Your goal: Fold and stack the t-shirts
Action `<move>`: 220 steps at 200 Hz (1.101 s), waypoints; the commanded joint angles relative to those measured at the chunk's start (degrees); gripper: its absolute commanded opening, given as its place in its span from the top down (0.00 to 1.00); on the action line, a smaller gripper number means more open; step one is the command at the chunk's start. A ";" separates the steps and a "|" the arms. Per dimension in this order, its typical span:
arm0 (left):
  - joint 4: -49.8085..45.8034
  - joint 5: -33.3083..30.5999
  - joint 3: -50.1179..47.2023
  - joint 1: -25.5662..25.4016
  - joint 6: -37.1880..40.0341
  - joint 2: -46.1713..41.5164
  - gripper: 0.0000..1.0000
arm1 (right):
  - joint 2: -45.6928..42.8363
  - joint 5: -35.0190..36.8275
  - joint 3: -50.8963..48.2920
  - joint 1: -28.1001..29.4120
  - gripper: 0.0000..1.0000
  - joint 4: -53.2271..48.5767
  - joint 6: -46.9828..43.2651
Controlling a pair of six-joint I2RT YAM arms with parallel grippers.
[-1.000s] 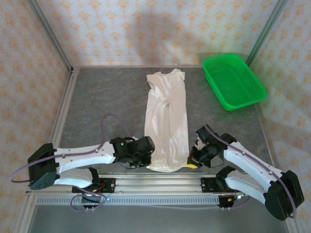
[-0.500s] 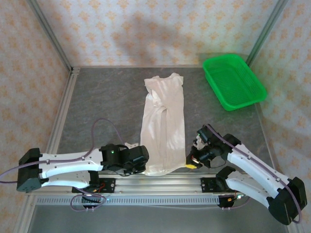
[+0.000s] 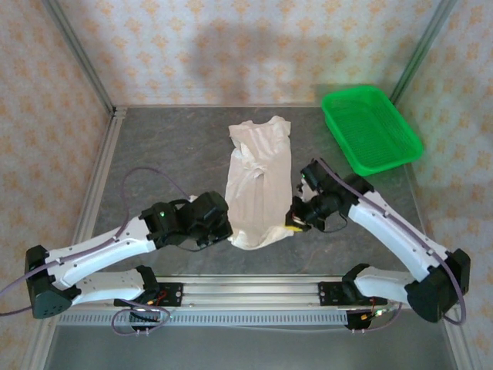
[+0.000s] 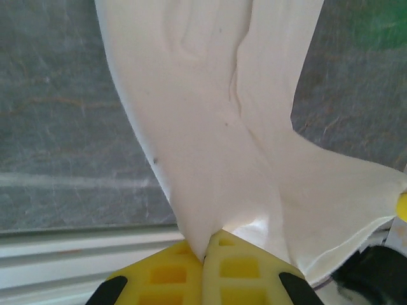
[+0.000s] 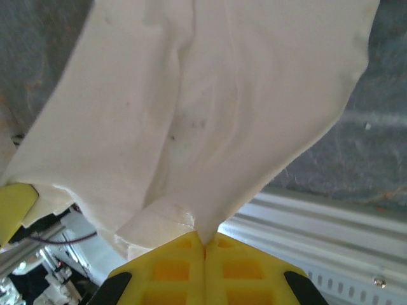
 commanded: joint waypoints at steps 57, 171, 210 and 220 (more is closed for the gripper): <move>-5.43 6.45 13.89 16.08 19.30 12.02 1.00 | 13.35 8.64 17.19 -8.34 1.00 -6.08 -11.53; -3.34 9.44 27.33 25.98 30.84 30.07 1.00 | 29.67 11.64 31.01 -15.12 1.00 -6.35 -18.49; -3.08 10.08 30.49 27.49 32.72 34.89 1.00 | 33.97 11.04 33.80 -15.30 1.00 -5.09 -18.41; -2.98 10.23 31.03 27.88 33.24 36.02 1.00 | 35.01 11.00 34.36 -15.46 1.00 -4.86 -18.40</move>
